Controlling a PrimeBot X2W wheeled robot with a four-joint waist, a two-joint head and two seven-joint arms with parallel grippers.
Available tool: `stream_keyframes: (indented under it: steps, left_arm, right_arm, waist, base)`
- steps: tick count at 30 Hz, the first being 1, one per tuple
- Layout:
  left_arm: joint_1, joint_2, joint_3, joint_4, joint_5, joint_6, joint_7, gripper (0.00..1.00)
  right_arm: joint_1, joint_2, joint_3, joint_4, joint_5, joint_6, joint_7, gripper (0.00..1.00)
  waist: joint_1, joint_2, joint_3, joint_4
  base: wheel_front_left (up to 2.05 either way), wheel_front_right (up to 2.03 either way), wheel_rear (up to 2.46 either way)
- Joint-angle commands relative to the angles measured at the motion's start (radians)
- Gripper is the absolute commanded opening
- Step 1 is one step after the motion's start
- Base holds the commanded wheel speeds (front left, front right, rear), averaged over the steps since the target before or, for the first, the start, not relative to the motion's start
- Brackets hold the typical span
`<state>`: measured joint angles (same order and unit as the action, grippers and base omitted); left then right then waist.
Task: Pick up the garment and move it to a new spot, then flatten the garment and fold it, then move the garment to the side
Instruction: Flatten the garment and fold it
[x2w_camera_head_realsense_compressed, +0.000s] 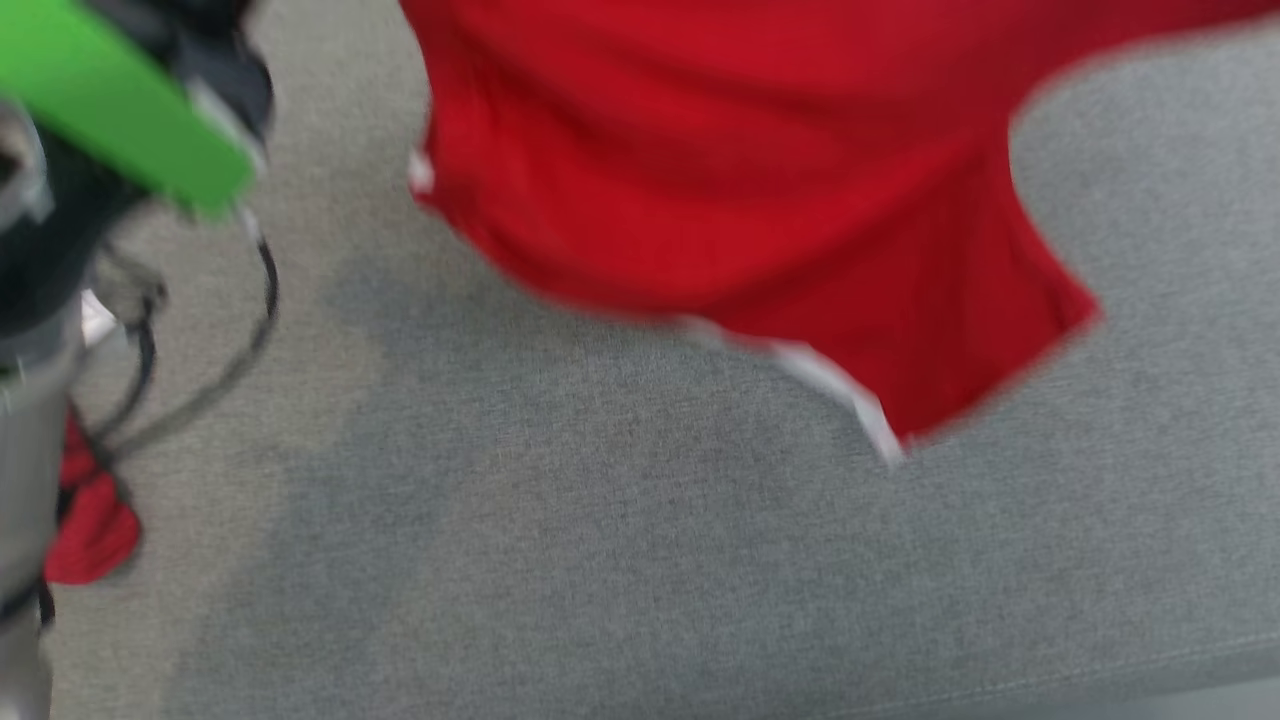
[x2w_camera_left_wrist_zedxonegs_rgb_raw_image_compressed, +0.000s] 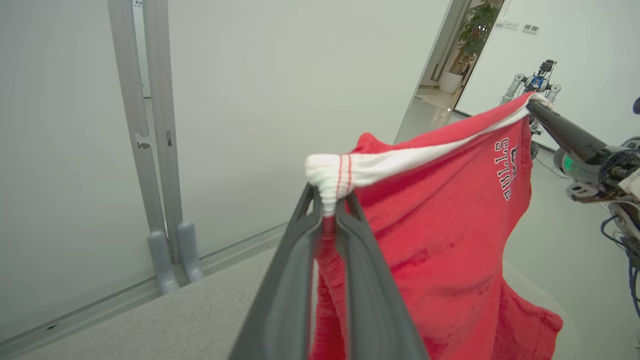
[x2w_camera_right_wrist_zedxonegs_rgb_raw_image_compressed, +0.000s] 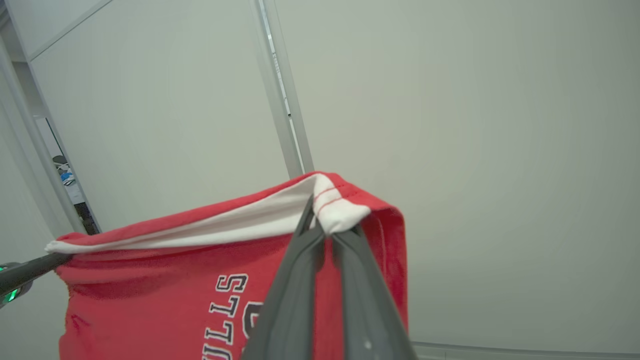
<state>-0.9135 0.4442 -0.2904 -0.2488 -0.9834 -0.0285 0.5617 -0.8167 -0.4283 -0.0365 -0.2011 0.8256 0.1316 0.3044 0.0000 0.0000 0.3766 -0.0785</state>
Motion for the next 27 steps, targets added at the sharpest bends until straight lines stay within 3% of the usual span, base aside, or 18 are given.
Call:
stream_keyframes:
  steps: [1, 4, 6, 9, 12, 18, 20, 22, 27]
  left_arm:
    - [-0.104, -0.027, 0.007, 0.082, 0.049, 0.010, -0.035, 0.00]
    - [-0.319, -0.082, 0.007, 0.284, 0.182, 0.015, -0.179, 0.00]
    - [-0.430, -0.117, 0.004, 0.400, 0.251, -0.005, -0.303, 0.00]
    - [-0.537, -0.137, -0.011, 0.546, 0.347, -0.036, -0.477, 0.00]
    - [-0.559, -0.133, -0.049, 0.693, 0.410, -0.067, -0.606, 0.00]
    - [-0.358, -0.121, -0.150, 0.841, 0.375, -0.100, -0.762, 0.00]
    - [-0.235, -0.109, -0.190, 0.823, 0.343, -0.102, -0.798, 0.00]
    - [-0.103, -0.092, -0.238, 0.780, 0.311, -0.102, -0.815, 0.00]
    - [0.194, -0.068, -0.254, 0.638, 0.261, -0.100, -0.828, 0.00]
  right_arm:
    - [-0.113, 0.070, -0.009, 0.075, -0.082, -0.002, -0.020, 0.00]
    - [-0.352, 0.235, -0.047, 0.245, -0.266, -0.002, -0.109, 0.00]
    - [-0.477, 0.315, -0.085, 0.334, -0.351, -0.002, -0.189, 0.00]
    - [-0.587, 0.361, -0.095, 0.440, -0.411, -0.002, -0.286, 0.00]
    - [-0.592, 0.374, -0.068, 0.538, -0.397, -0.002, -0.363, 0.00]
    - [-0.328, 0.375, 0.077, 0.624, -0.292, -0.001, -0.494, 0.00]
    - [-0.190, 0.374, 0.115, 0.605, -0.248, -0.001, -0.520, 0.00]
    - [-0.051, 0.340, 0.150, 0.567, -0.211, -0.001, -0.535, 0.00]
    - [0.281, 0.246, 0.181, 0.429, -0.105, -0.002, -0.562, 0.00]
  waist:
    - [0.0000, 0.0000, 0.200, -0.030]
    - [0.0000, 0.0000, 0.261, -0.037]
    - [0.0000, 0.0000, 0.287, -0.044]
    - [0.0000, 0.0000, 0.310, -0.051]
    - [0.0000, 0.0000, 0.317, -0.055]
    - [0.0000, 0.0000, 0.271, -0.047]
    - [0.0000, 0.0000, 0.240, -0.044]
    - [0.0000, 0.0000, 0.203, -0.036]
    - [0.0000, 0.0000, 0.094, 0.000]
  base:
    - [0.00, 0.00, 0.00]
    - [0.00, 0.00, 0.00]
    - [0.00, 0.00, 0.00]
    - [0.00, 0.00, 0.00]
    - [0.00, 0.00, 0.00]
    - [0.00, 0.00, 0.00]
    - [0.00, 0.00, 0.00]
    - [0.00, 0.00, 0.00]
    - [0.00, 0.00, 0.00]
